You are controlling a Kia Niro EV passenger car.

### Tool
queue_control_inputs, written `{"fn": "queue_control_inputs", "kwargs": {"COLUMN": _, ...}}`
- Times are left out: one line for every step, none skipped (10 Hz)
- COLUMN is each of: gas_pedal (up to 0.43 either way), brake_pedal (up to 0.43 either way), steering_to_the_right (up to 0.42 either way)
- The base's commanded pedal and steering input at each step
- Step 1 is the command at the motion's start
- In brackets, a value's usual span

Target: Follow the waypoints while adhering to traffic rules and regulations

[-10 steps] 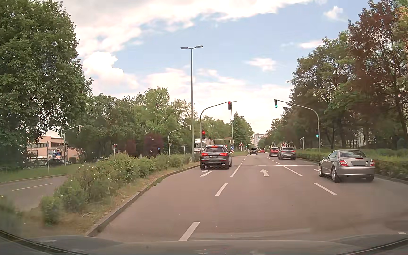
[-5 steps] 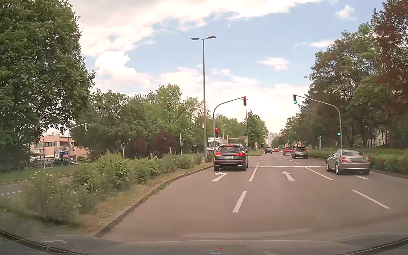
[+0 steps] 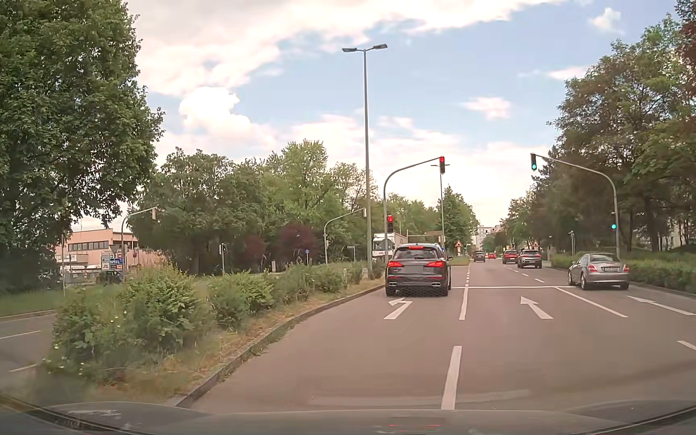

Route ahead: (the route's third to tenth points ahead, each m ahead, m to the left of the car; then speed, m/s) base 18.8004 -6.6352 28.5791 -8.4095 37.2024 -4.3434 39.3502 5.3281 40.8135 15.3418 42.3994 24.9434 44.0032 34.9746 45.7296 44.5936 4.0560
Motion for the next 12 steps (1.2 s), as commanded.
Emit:
{"fn": "queue_control_inputs", "kwargs": {"gas_pedal": 0.0, "brake_pedal": 0.116, "steering_to_the_right": -0.028}}
{"fn": "queue_control_inputs", "kwargs": {"gas_pedal": 0.0, "brake_pedal": 0.116, "steering_to_the_right": -0.019}}
{"fn": "queue_control_inputs", "kwargs": {"gas_pedal": 0.0, "brake_pedal": 0.11, "steering_to_the_right": -0.012}}
{"fn": "queue_control_inputs", "kwargs": {"gas_pedal": 0.0, "brake_pedal": 0.116, "steering_to_the_right": -0.003}}
{"fn": "queue_control_inputs", "kwargs": {"gas_pedal": 0.0, "brake_pedal": 0.122, "steering_to_the_right": 0.004}}
{"fn": "queue_control_inputs", "kwargs": {"gas_pedal": 0.0, "brake_pedal": 0.122, "steering_to_the_right": 0.009}}
{"fn": "queue_control_inputs", "kwargs": {"gas_pedal": 0.0, "brake_pedal": 0.122, "steering_to_the_right": 0.015}}
{"fn": "queue_control_inputs", "kwargs": {"gas_pedal": 0.0, "brake_pedal": 0.116, "steering_to_the_right": 0.027}}
{"fn": "queue_control_inputs", "kwargs": {"gas_pedal": 0.0, "brake_pedal": 0.122, "steering_to_the_right": 0.037}}
{"fn": "queue_control_inputs", "kwargs": {"gas_pedal": 0.0, "brake_pedal": 0.116, "steering_to_the_right": 0.042}}
{"fn": "queue_control_inputs", "kwargs": {"gas_pedal": 0.0, "brake_pedal": 0.122, "steering_to_the_right": 0.042}}
{"fn": "queue_control_inputs", "kwargs": {"gas_pedal": 0.0, "brake_pedal": 0.122, "steering_to_the_right": 0.042}}
